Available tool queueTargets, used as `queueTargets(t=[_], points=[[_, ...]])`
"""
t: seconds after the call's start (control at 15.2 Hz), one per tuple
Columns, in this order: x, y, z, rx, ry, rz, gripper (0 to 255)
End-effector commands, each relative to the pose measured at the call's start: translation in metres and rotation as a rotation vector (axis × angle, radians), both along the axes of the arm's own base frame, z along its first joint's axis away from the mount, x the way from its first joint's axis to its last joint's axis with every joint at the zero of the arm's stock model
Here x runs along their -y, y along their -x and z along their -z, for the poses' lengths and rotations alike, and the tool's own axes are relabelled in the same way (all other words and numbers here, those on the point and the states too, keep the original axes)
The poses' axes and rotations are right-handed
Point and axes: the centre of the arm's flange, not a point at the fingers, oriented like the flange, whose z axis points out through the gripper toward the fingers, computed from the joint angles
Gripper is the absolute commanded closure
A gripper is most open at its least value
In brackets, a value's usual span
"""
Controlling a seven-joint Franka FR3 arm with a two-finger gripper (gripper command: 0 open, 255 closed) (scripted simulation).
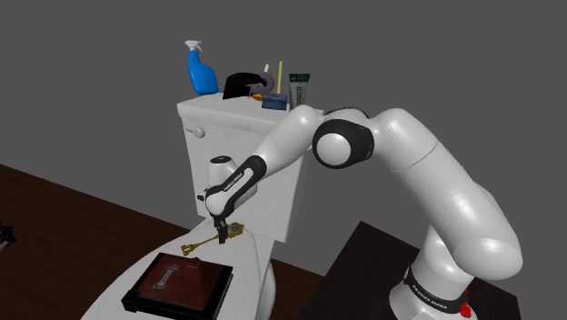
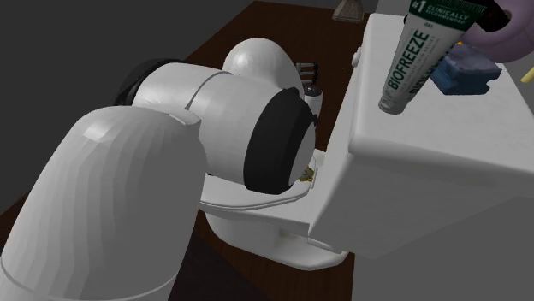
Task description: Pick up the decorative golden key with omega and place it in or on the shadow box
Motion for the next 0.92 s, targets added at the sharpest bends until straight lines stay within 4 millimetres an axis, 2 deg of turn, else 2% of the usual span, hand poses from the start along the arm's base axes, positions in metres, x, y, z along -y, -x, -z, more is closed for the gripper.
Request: queueTargets(t=[0.0,0.33,0.4,0.86], points=[[-0.0001,-0.0002,0.0019,0.001,0.000,0.000,0],[-0.0001,-0.0001,0.0018,0.000,0.000,0.000,0],[-0.0001,-0.0001,0.0018,0.000,0.000,0.000,255],[0.0012,0.0003,0.0004,0.000,0.000,0.000,255]])
